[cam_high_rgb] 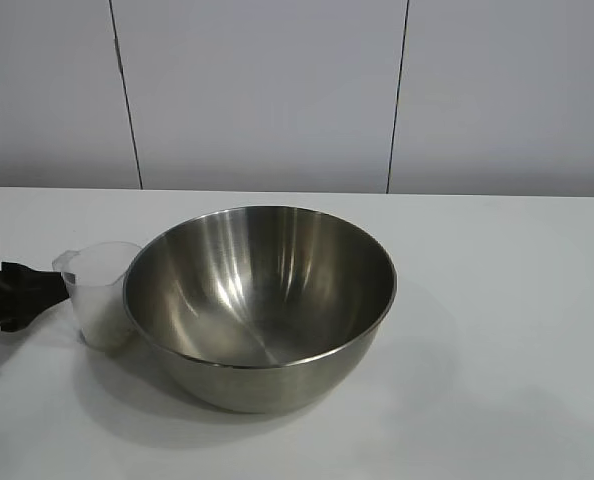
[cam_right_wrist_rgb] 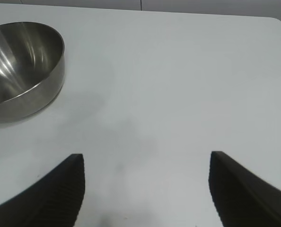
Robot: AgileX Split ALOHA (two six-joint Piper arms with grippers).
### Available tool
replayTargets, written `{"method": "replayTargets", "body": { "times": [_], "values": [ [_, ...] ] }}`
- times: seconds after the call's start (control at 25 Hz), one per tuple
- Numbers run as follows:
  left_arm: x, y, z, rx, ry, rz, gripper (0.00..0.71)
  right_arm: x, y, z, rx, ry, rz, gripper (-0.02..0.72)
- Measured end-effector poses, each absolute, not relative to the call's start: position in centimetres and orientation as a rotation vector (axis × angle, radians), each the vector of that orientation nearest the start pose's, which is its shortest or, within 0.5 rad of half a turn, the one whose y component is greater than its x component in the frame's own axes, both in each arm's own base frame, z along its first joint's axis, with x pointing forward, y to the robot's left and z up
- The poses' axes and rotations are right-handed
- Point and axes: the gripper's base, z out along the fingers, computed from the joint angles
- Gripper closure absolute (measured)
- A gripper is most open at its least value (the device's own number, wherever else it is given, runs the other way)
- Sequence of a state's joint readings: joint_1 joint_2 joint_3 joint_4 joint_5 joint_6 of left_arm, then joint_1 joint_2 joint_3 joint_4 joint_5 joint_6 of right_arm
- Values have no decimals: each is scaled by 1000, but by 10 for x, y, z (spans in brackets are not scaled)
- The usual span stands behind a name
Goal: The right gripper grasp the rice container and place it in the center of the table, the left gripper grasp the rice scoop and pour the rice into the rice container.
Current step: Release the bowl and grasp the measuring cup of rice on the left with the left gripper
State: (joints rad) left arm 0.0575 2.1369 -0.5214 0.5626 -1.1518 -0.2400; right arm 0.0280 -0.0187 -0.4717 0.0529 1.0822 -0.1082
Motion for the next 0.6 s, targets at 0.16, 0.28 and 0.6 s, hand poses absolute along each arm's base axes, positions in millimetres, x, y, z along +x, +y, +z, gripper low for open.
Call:
{"method": "replayTargets", "body": {
  "times": [0.16, 0.28, 0.6],
  "values": [
    [291, -28, 57, 328, 1952, -433, 256, -6, 4, 268, -144, 2069, 15, 201],
    [290, -29, 57, 395, 1936, -402, 256, -6, 4, 268, -144, 2069, 15, 201],
    [290, -29, 57, 410, 1932, -402, 374, -6, 4, 268, -144, 2069, 15, 201]
  ]
}}
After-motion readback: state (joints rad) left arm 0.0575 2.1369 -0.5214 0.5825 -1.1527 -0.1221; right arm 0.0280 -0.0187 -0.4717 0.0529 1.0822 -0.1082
